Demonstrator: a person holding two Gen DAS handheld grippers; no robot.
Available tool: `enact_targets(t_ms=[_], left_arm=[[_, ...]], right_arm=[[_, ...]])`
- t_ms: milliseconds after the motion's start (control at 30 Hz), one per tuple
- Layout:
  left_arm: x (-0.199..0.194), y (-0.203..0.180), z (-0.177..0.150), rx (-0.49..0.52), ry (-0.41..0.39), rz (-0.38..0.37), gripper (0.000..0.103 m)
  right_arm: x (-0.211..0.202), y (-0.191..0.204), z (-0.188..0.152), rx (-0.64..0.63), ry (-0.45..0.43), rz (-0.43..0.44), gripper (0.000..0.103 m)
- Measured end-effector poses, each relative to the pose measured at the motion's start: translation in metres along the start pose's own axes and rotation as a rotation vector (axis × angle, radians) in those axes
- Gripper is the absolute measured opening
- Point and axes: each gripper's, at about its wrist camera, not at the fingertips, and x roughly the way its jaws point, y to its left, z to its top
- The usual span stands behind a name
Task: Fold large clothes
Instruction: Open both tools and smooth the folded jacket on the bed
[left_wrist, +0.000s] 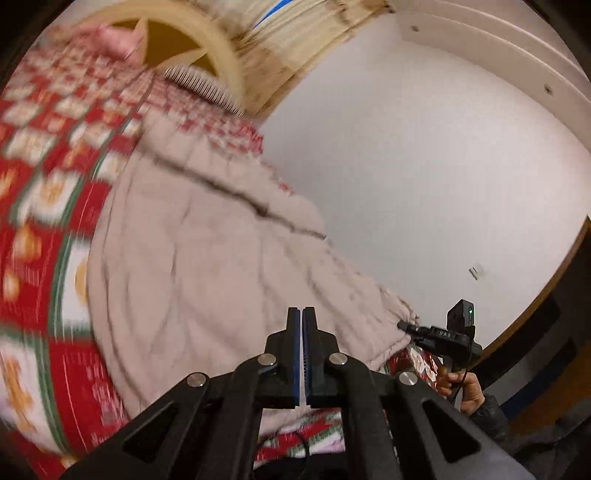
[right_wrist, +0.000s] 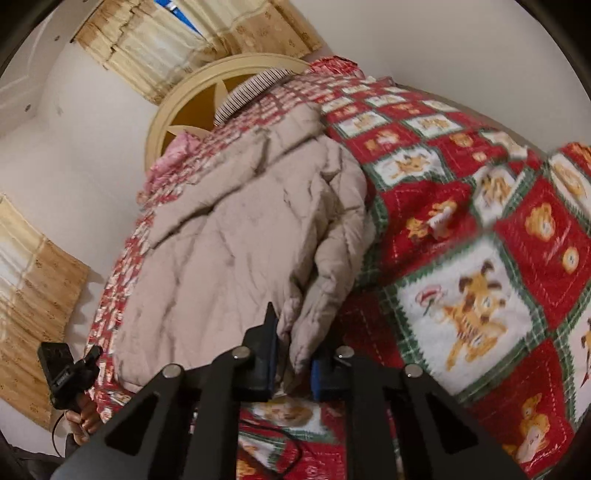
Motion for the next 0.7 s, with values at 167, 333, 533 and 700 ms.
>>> enact_targets(t_ms=[167, 333, 533, 700], left_arm=[[-0.019, -0.016, 0.015, 0.144, -0.064, 0.181, 0.001], [-0.025, 0.007, 0.004, 0.101, -0.038, 0.292, 0.001], [-0.022, 0.041, -0.009, -0.067, -0.037, 0.322, 0.001], [-0.019, 0.038, -0.01, -0.08, -0.029, 0.291, 0.001]], right_arm=[[0.005, 0.01, -0.001, -0.059, 0.037, -0.104, 0.018], [0.002, -0.001, -0.005, -0.02, 0.069, -0.148, 0.042], [-0.06, 0.003, 0.015, -0.068, -0.164, -0.217, 0.085], [-0.023, 0.004, 0.032, -0.126, -0.115, -0.178, 0.086]])
